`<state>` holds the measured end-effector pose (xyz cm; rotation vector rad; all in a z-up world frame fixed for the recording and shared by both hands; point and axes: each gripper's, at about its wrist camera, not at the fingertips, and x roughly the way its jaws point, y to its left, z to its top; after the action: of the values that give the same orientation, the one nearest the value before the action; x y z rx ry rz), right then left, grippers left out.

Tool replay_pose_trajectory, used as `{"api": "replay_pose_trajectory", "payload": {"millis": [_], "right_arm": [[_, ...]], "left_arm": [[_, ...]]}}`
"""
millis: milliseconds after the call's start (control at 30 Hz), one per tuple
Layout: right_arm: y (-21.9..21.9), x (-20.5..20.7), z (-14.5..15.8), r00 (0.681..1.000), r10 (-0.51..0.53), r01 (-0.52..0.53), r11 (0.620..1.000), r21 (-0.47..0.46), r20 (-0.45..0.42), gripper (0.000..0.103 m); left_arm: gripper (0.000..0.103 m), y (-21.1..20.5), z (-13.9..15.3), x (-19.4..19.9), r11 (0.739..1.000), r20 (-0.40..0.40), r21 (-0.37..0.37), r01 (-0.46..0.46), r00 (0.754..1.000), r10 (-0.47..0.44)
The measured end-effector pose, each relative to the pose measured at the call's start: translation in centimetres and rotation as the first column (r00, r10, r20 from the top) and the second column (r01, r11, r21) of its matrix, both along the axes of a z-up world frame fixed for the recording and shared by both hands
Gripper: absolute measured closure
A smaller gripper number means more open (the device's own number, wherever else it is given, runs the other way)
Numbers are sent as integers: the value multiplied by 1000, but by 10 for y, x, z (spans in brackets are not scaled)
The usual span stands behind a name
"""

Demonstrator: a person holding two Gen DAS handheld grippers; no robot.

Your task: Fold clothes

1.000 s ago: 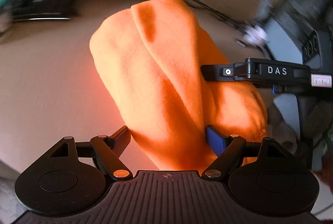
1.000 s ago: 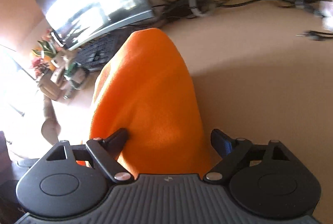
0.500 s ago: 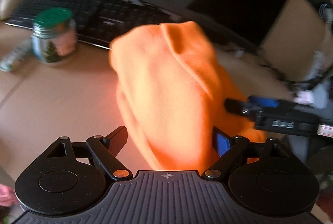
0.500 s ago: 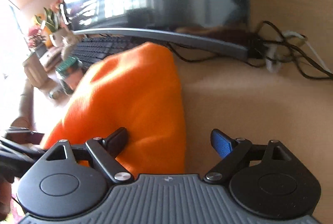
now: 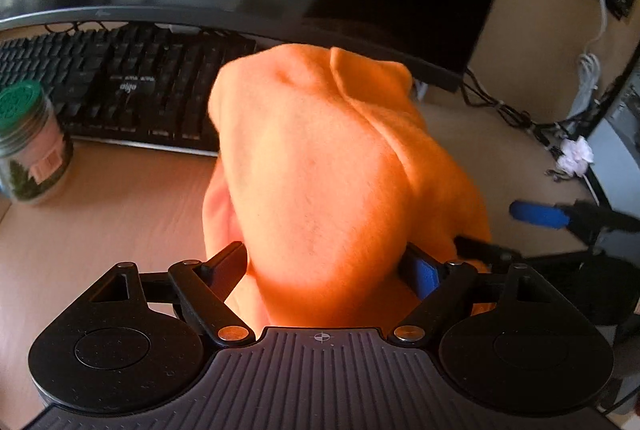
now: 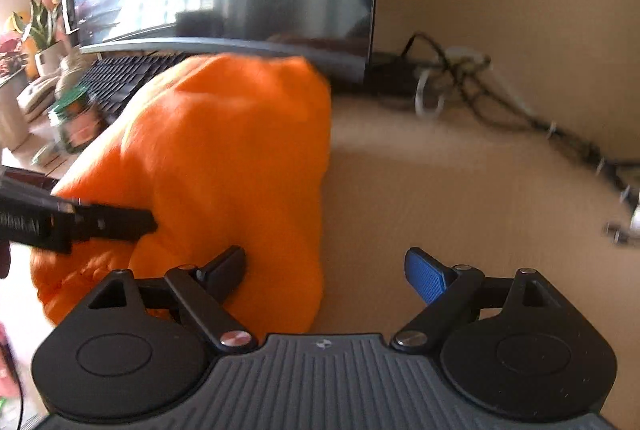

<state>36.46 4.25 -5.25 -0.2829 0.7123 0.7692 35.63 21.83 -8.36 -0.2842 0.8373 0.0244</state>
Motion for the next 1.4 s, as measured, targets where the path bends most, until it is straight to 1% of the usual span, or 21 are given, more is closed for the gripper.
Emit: {"api": "replay_pose_trajectory", "payload": {"millis": [100,167,233,300,333,367,400,467,567,633,667,700,733,800,867,933,1033,1067,1233,1300,1400], "right_arm": [[-5,7,4,1000,7,-7,1000,-2,-4,15],[-13,7,6,1000,19,-19,1000,22,-22,9],[-21,3,5,999,39,-37,998,41,-34,4],[-32,-1,4,997,65,-62,996,66,-46,3],[-40,-5,4,995,85,-80,993,85,-53,0],[-49,-9,3,993,105,-99,990,105,-60,0],[-58,-14,3,990,123,-115,986,121,-66,0],[-72,-24,5,989,126,-113,983,145,-82,0],[-90,-40,9,991,87,-68,983,173,-103,0],[-99,-53,11,995,35,-17,982,190,-93,0],[-103,-61,10,997,13,3,980,199,-78,0],[-107,-70,8,998,-1,14,978,206,-63,0],[-111,-79,6,999,-16,25,977,212,-47,0],[-118,-95,2,999,15,-9,981,194,-32,0],[-123,-106,1,995,94,-89,980,178,-16,0],[-128,-111,7,992,123,-124,973,193,19,0],[-135,-113,19,990,139,-142,966,217,29,0],[-137,-116,22,988,151,-155,963,221,33,0],[-152,-132,50,985,155,-168,952,257,72,0],[-158,-138,64,987,142,-157,948,276,72,0],[-168,-154,83,990,119,-138,940,313,81,0]], "left_arm": [[11,1,-5,-7,999,-2,-35,-32,999,32],[10,5,-4,-24,996,4,-56,-63,998,64],[9,8,-2,-49,991,32,-74,-112,993,114],[7,6,1,-76,982,78,-86,-167,982,174],[3,3,2,-90,977,99,-87,-197,974,205],[0,-1,4,-104,970,118,-89,-226,965,235],[0,-5,5,-118,963,138,-92,-254,954,265],[0,-17,1,-138,951,126,-90,-298,943,307],[0,-44,0,-160,948,139,-46,-314,938,317],[0,-63,3,-171,946,190,46,-320,933,306],[0,-72,4,-177,939,220,94,-331,927,305],[0,-80,4,-183,926,248,138,-353,917,312],[0,-87,4,-189,916,257,156,-368,911,323],[0,-97,6,-198,905,256,166,-391,904,343],[0,-105,9,-208,896,258,169,-411,896,362],[0,-109,13,-218,890,253,137,-435,884,393],[0,-115,27,-237,879,232,83,-469,867,440],[0,-118,33,-244,875,236,81,-476,863,448],[0,-136,71,-266,855,324,169,-490,847,421],[0,-139,80,-269,867,340,171,-468,854,394],[0,-135,86,-274,904,341,151,-401,879,333]]}}
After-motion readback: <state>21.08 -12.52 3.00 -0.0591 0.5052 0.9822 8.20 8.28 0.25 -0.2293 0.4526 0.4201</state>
